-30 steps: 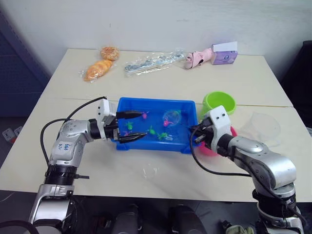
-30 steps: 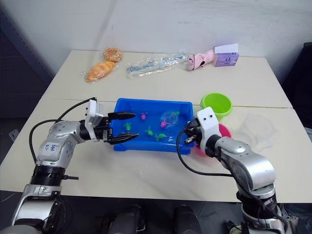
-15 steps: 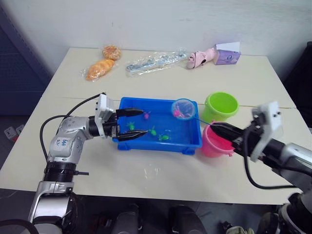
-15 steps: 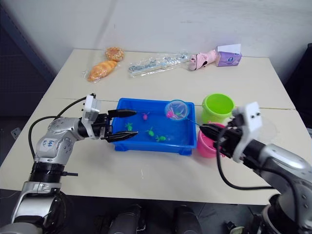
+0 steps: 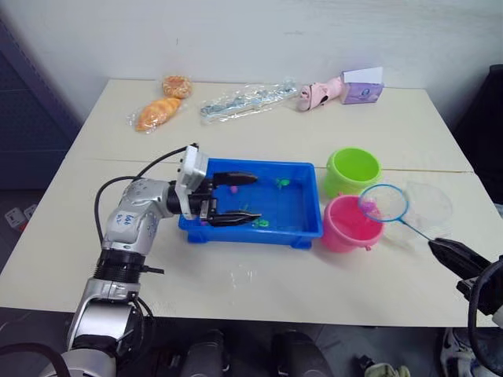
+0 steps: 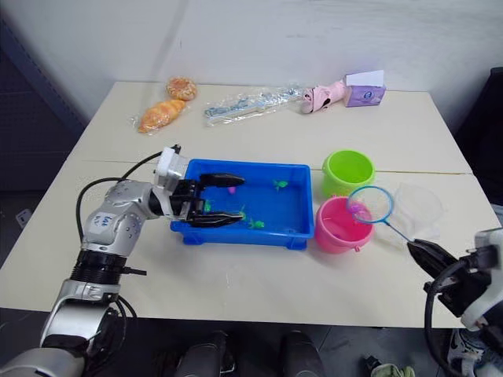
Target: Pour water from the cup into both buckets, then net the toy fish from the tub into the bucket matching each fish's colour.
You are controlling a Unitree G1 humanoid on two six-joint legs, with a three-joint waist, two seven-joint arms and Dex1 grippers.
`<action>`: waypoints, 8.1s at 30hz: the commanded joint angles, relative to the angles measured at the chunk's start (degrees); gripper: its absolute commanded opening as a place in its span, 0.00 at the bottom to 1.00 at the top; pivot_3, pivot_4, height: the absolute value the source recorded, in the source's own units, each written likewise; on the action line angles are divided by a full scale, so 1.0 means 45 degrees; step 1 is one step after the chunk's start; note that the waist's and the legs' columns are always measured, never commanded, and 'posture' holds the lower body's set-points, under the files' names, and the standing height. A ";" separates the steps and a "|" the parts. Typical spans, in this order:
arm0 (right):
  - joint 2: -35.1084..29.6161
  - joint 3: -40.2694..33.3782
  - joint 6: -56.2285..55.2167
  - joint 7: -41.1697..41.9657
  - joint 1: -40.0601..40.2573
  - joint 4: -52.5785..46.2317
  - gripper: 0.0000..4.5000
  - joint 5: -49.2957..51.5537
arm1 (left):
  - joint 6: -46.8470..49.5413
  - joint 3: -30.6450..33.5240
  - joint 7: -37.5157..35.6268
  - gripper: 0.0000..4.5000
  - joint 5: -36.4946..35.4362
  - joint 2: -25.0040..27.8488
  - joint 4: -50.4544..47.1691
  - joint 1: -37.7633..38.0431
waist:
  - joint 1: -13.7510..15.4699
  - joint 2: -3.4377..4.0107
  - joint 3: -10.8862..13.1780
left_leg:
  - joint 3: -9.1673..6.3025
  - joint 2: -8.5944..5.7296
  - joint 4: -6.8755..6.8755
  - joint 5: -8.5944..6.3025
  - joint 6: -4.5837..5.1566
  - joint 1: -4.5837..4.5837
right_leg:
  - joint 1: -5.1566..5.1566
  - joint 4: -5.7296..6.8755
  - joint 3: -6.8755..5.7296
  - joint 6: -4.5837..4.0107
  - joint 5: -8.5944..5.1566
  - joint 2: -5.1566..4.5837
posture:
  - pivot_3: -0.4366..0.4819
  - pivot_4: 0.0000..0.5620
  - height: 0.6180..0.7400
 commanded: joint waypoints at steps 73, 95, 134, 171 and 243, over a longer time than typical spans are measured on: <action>0.2884 1.7173 -0.2507 -0.0187 -1.4374 1.1223 0.00 -0.7925 | -0.1584 0.4384 0.2679 0.99 0.0210 0.3591 -0.1297 0.5023 | -0.0196 -0.0012 0.0000 | -0.0005 -0.0008 0.0039 0.0021 0.0015 -0.0026 | -0.0064 0.0148 -0.0022 -0.0019 0.0009 -0.0048 | 0.48 0.27 1.00; 0.1695 1.2423 -0.1299 0.0928 -1.0576 0.5009 0.00 -0.4407 | -0.1346 0.3381 0.2010 0.99 -0.0055 0.3088 -0.0944 0.3109 | -0.0030 -0.0013 0.0000 | -0.0006 -0.0010 0.0015 0.0017 0.0014 -0.0025 | -0.0059 0.0128 -0.0021 -0.0019 0.0009 -0.0044 | 0.48 0.27 1.00; -0.0726 0.5272 -1.4336 0.0775 0.2987 0.2430 0.00 -1.2493 | -0.1499 0.0369 -0.1077 0.99 0.0432 0.0366 0.1195 -0.0596 | 0.0298 -0.0014 -0.0002 | 0.0016 -0.0008 0.0054 0.0042 -0.0017 0.0008 | -0.0023 0.0082 0.0008 -0.0004 0.0009 0.0001 | 0.48 0.27 1.00; -0.2123 0.8895 -1.2721 0.0904 -0.0552 0.2462 0.00 -0.6252 | -0.2221 0.1967 -0.0330 0.99 0.0467 0.1551 0.1766 0.0557 | -0.0043 -0.0012 -0.0003 | 0.0006 0.0030 0.0067 0.0082 -0.0049 0.0087 | 0.0029 0.0137 0.0025 -0.0009 0.0009 0.0012 | 0.48 0.27 1.00; 0.3020 1.5192 -0.0840 0.4029 -1.2805 0.7879 0.00 -0.7132 | -0.1331 0.4430 0.1294 0.99 0.0041 0.4225 -0.1595 0.5230 | -0.0308 -0.0025 -0.0006 | -0.0032 -0.0004 0.0072 -0.0013 0.0010 -0.0022 | -0.0054 0.0144 -0.0029 -0.0030 0.0016 -0.0053 | 0.48 0.27 1.00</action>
